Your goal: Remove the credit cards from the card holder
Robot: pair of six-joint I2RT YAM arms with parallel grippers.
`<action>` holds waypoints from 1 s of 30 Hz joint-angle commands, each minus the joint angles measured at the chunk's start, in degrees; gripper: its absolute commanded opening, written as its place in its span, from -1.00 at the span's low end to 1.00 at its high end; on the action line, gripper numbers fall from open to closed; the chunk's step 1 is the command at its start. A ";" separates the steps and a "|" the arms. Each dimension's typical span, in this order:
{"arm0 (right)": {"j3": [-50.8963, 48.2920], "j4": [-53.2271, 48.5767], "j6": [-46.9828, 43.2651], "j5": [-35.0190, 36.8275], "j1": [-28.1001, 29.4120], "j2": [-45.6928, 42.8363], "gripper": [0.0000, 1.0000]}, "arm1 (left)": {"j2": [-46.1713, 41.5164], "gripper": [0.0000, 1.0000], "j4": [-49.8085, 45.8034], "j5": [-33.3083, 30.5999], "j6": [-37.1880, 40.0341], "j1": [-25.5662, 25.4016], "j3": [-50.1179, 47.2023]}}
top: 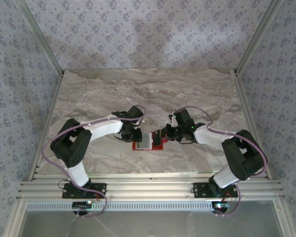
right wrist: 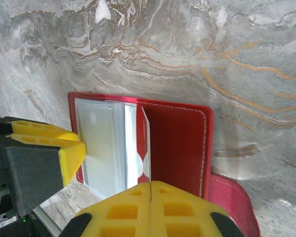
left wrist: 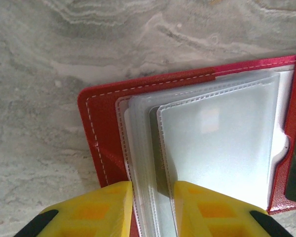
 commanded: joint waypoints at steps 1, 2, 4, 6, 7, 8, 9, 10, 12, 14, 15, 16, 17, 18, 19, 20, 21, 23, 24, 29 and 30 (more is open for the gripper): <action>1.46 -3.00 -2.14 0.41 -0.11 -0.61 -0.99 | -0.63 -0.43 -2.98 -1.05 -0.84 -1.09 -1.88; 1.83 -3.62 -2.22 0.26 -0.02 -0.26 -0.98 | -0.50 -0.42 -2.93 -0.97 -0.92 -1.23 -1.82; 2.51 -4.70 -2.56 0.27 0.40 0.32 -0.95 | -0.05 -0.42 -2.60 -0.85 -1.09 -1.55 -1.73; 3.51 -6.10 -2.88 0.30 1.10 0.99 -0.90 | 0.30 -0.42 -2.27 -0.74 -1.34 -1.69 -1.72; 3.75 -6.64 -2.89 0.41 1.35 1.19 -0.89 | 0.43 -0.42 -2.05 -0.63 -1.43 -1.81 -1.80; 3.95 -6.96 -2.78 0.81 1.68 1.45 -0.87 | 0.41 -0.42 -1.97 -0.74 -1.39 -1.83 -1.93; 4.22 -7.24 -2.59 0.95 2.01 1.86 -0.85 | 0.41 -0.42 -1.88 -0.76 -1.47 -1.80 -1.89; 4.48 -7.45 -2.49 0.96 2.15 2.28 -0.83 | 0.45 -0.42 -1.87 -0.71 -1.44 -1.77 -1.91; 4.87 -7.65 -2.36 0.97 2.50 2.87 -0.81 | 0.41 -0.42 -1.82 -0.77 -1.46 -1.76 -1.82; 5.47 -8.12 -2.23 1.12 2.79 3.47 -0.78 | 0.32 -0.42 -1.87 -0.78 -1.45 -1.78 -1.80; 5.54 -8.14 -2.14 1.12 2.94 3.71 -0.77 | 0.23 -0.42 -1.87 -0.78 -1.52 -1.83 -1.80; 5.69 -8.19 -1.97 1.22 3.03 3.95 -0.75 | 0.23 -0.41 -1.91 -0.79 -1.47 -1.83 -1.72; 5.73 -8.25 -1.86 1.30 3.15 4.13 -0.73 | 0.23 -0.41 -1.96 -0.86 -1.43 -1.79 -1.76; 5.89 -8.38 -1.82 1.47 3.30 4.23 -0.73 | 0.23 -0.41 -1.94 -0.83 -1.39 -1.75 -1.73; 5.94 -8.22 -1.79 1.46 3.39 4.38 -0.72 | 0.23 -0.41 -1.96 -0.83 -1.36 -1.83 -1.71; 5.92 -8.01 -1.78 1.32 3.47 4.53 -0.72 | 0.23 -0.41 -1.96 -0.78 -1.42 -1.82 -1.72; 5.92 -7.86 -1.59 1.01 3.57 4.82 -0.71 | 0.23 -0.41 -1.96 -0.87 -1.28 -1.80 -1.72; 5.95 -6.85 -1.37 0.24 3.83 5.16 -0.70 | 0.14 -0.41 -1.96 -0.93 -1.33 -1.78 -1.81; 5.90 -6.52 -1.22 -0.01 4.00 5.38 -0.70 | 0.23 -0.41 -1.95 -0.93 -1.25 -1.78 -1.80; 6.16 -6.37 -0.91 0.25 4.35 5.88 -0.74 | 0.32 -0.41 -2.00 -0.91 -1.25 -1.80 -1.65; 6.18 -6.64 -0.82 0.46 4.37 5.70 -0.78 | 0.24 -0.41 -2.09 -0.96 -1.09 -1.82 -1.65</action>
